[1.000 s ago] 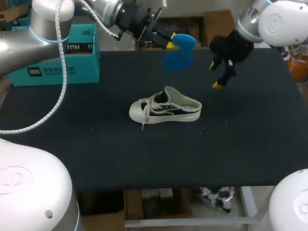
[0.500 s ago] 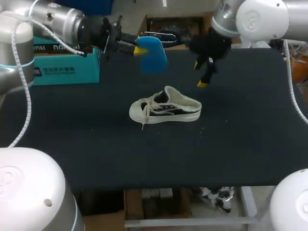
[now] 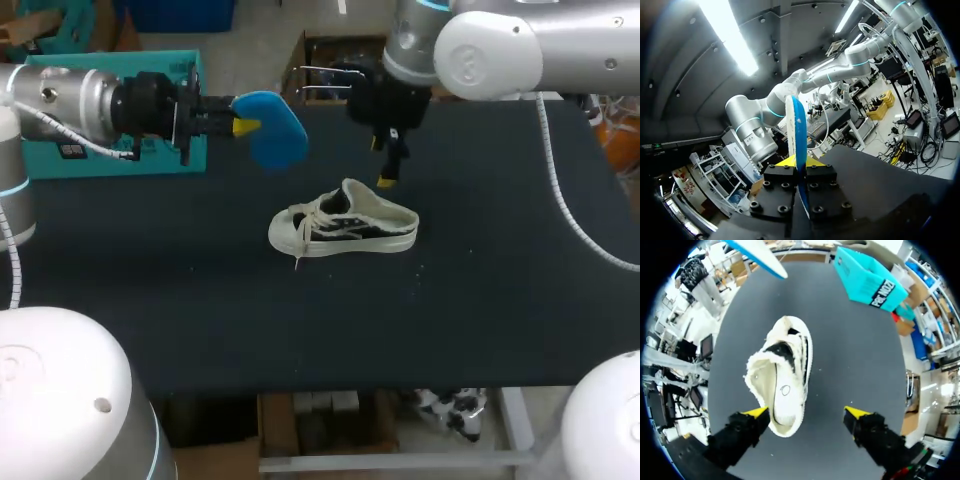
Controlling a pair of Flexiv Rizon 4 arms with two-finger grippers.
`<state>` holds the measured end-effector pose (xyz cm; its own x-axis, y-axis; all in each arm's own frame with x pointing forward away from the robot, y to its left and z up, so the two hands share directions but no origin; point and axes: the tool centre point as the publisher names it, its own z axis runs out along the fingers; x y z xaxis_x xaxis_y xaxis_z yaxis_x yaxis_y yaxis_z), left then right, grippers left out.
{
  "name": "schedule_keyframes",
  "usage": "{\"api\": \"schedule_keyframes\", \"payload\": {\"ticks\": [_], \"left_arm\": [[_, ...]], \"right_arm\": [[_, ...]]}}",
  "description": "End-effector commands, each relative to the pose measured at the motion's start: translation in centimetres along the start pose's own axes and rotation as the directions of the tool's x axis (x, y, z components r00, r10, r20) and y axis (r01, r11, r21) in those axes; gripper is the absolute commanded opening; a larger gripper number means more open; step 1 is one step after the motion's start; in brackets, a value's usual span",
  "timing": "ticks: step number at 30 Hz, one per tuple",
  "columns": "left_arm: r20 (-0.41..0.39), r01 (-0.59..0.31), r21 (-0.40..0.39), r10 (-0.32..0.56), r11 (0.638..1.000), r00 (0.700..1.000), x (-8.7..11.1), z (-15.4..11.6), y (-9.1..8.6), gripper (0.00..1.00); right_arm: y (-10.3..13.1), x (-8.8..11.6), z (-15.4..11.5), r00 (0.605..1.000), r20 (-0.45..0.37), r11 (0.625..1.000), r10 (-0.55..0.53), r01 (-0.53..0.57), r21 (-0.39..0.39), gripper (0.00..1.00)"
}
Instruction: Open the shoe tongue, take the insole out of the shoe, put the insole back into the shoe, and pack the shoe into the shoebox
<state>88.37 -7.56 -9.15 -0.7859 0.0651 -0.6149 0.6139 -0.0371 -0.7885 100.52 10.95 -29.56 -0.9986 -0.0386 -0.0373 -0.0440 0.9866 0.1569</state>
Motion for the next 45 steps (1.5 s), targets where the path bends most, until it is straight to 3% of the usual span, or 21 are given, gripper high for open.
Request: {"api": "schedule_keyframes", "payload": {"ticks": [1, 8, 14, 16, 18, 19, 20, 31, 36, 40, 45], "left_arm": [[0.188, 0.001, -0.008, 0.000, 1.000, 0.982, 1.1, -1.8, -0.6, 0.00], [0.248, 0.016, -0.025, -0.009, 1.000, 0.969, 2.5, -4.6, -0.8, 0.00], [0.277, 0.029, -0.036, -0.017, 0.999, 0.961, 3.5, -5.9, -0.7, 0.00], [0.281, 0.030, -0.039, -0.018, 0.999, 0.960, 3.8, -6.3, -0.6, 0.00], [0.287, 0.033, -0.042, -0.019, 0.999, 0.958, 4.0, -6.6, -0.6, 0.00], [0.290, 0.034, -0.043, -0.020, 0.998, 0.957, 4.1, -6.7, -0.6, 0.00], [0.291, 0.035, -0.044, -0.021, 0.998, 0.956, 4.2, -6.8, -0.6, 0.00], [0.289, 0.036, -0.032, -0.025, 0.999, 0.957, 3.7, -7.3, -0.2, 0.00], [0.265, 0.035, -0.007, -0.031, 0.999, 0.964, 2.9, -7.0, 0.5, 0.00], [0.227, 0.027, 0.022, -0.031, 0.999, 0.973, 1.6, -6.3, 1.0, 0.00], [0.168, 0.025, 0.073, -0.037, 0.997, 0.985, -0.9, -5.1, 2.3, 0.00]], "right_arm": [[1.4, -0.1, 0.8, 1.000, 0.000, 0.986, 0.011, -0.011, 0.165, 1.00], [2.1, 0.3, 3.1, 0.999, -0.003, 0.969, 0.052, -0.050, 0.241, 1.00], [2.6, 0.5, 4.6, 0.998, -0.004, 0.966, 0.057, -0.054, 0.253, 0.99], [2.6, 0.5, 5.0, 0.998, -0.006, 0.967, 0.059, -0.055, 0.249, 0.60], [2.6, 0.6, 5.4, 0.998, -0.005, 0.966, 0.067, -0.063, 0.252, 0.36], [2.5, 0.7, 5.5, 0.997, -0.003, 0.965, 0.072, -0.069, 0.253, 0.07], [2.5, 0.8, 5.6, 0.997, -0.003, 0.965, 0.073, -0.070, 0.252, 0.00], [3.0, 2.3, 5.1, 0.986, 0.059, 0.944, 0.158, -0.168, 0.284, 0.00], [2.7, 3.5, 4.5, 0.960, 0.093, 0.922, 0.264, -0.280, 0.268, 0.00], [2.4, 4.8, 3.6, 0.911, 0.101, 0.876, 0.400, -0.412, 0.250, 0.00], [2.4, 6.7, 2.4, 0.804, 0.123, 0.782, 0.582, -0.595, 0.189, 0.00]]}}
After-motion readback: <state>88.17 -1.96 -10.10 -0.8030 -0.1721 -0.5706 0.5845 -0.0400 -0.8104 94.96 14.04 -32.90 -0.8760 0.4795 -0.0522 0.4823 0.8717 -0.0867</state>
